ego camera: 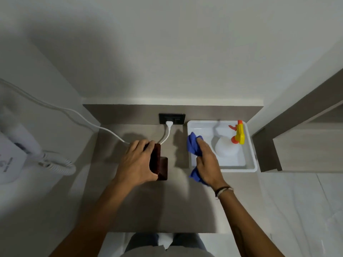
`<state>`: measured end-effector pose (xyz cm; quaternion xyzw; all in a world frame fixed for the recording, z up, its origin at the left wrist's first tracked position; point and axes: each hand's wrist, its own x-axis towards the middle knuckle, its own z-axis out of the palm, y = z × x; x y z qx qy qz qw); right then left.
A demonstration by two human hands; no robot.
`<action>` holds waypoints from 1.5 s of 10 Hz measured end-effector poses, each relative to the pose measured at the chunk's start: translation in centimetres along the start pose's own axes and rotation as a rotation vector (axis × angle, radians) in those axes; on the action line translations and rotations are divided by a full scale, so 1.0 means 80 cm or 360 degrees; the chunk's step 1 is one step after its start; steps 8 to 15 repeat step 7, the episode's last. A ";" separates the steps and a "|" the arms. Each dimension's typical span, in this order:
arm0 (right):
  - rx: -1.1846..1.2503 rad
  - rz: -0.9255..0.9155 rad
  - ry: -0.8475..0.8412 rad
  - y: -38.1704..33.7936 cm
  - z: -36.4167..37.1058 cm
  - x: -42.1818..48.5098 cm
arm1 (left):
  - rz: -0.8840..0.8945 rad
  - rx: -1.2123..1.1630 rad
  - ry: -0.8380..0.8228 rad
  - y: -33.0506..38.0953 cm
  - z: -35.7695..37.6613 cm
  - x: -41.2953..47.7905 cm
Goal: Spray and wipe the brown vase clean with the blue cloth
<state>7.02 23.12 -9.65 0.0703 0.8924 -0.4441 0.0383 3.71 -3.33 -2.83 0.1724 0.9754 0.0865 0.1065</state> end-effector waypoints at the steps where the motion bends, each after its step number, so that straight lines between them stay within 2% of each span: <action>1: -0.0438 0.0054 -0.0043 0.022 -0.008 0.057 | -0.0010 0.0039 0.0037 0.001 0.012 0.003; 2: -0.0769 0.0092 -0.0397 0.045 0.008 0.091 | 0.0009 0.0032 -0.0028 0.001 0.024 0.006; 3: -0.1280 -0.0049 -0.0699 0.068 0.029 0.098 | 0.0005 0.0018 -0.0009 0.009 0.034 0.005; 4: -0.1500 -0.0149 -0.0698 0.075 0.035 0.095 | 0.0003 -0.0073 0.0080 0.012 0.039 0.001; 5: -0.1495 -0.0177 -0.0687 0.072 0.027 0.090 | 0.0020 -0.0041 0.0132 0.013 0.042 -0.002; 6: -0.1335 -0.0082 -0.0587 0.057 0.021 0.078 | 0.0021 0.0010 0.0161 0.015 0.045 -0.003; 7: -0.1084 -0.0171 -0.0302 0.031 0.028 0.062 | -0.0001 0.0059 0.0215 0.015 0.045 -0.006; 15: -0.1084 -0.0171 -0.0302 0.031 0.028 0.062 | -0.0001 0.0059 0.0215 0.015 0.045 -0.006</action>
